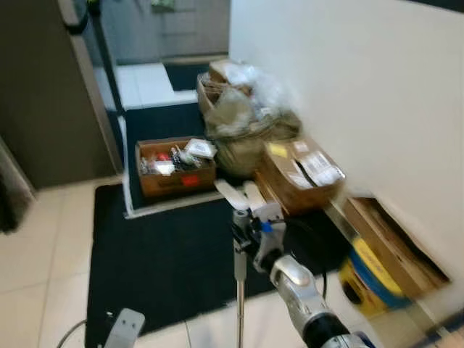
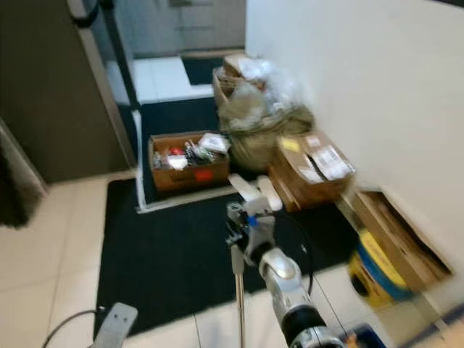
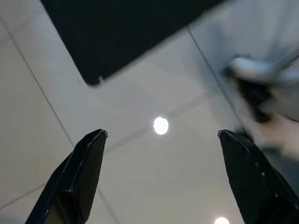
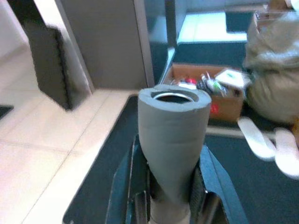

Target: Sweep floor

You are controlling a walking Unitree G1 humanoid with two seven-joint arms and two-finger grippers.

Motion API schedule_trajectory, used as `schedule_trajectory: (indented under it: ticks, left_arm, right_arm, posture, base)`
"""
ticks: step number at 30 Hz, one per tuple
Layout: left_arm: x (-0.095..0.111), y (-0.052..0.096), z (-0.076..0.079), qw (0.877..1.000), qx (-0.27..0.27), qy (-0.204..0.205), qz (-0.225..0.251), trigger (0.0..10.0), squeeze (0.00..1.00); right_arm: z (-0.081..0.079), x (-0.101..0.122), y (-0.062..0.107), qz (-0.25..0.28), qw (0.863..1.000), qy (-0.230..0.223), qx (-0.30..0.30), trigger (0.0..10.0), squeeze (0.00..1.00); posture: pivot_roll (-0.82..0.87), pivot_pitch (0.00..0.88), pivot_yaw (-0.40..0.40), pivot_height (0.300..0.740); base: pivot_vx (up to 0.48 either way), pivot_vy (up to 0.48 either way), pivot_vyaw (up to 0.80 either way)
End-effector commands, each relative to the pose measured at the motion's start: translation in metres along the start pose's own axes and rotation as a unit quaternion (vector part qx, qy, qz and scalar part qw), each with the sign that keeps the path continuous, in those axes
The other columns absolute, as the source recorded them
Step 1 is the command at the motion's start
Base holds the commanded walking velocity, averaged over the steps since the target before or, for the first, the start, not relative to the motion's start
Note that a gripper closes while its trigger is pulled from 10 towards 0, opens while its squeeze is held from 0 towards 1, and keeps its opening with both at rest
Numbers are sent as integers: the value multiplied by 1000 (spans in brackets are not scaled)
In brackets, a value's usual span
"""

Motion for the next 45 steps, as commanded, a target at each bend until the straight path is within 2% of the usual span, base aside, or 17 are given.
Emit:
schedule_trajectory:
  ticks: [1,19,25,35,45]
  left_arm:
    - [-10,3,-8,1000,7,-3,-14,10000,0]
    - [-19,4,-5,1000,1,-7,-21,10000,0]
    - [-20,5,-4,1000,-1,-9,-22,10000,0]
    - [-22,5,-3,1000,-4,-11,-23,10000,0]
    - [-21,5,0,1000,-9,-17,-22,10000,0]
  right_arm:
    - [-7,14,-7,26,1000,-6,6,10000,0]
    - [-7,19,-9,44,998,-38,1,10000,0]
    - [-8,33,-11,75,996,-42,9,10000,0]
    - [-8,43,-12,100,993,-55,14,10000,0]
    - [-5,46,-14,102,992,-68,8,10000,0]
  posture:
    - [-22,0,-21,740]
    - [-11,0,-25,740]
    - [-9,0,-26,740]
    - [-6,0,-22,740]
    - [-4,0,-23,740]
  base:
    - [461,0,513]
    - [461,0,28]
    - [463,0,0]
    - [465,0,714]
    - [465,0,0]
Point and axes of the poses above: a point about 5 cm out from each wrist's last joint towards the gripper, its own y axis pointing back from the gripper into the wrist, its own x axis along the axis of the wrist's last joint, z = x × y, the point moved 6 cm from there along -y, pointing out of the wrist towards the gripper, and after that the axes turned 15 degrees about y, right-handed, at the moved point
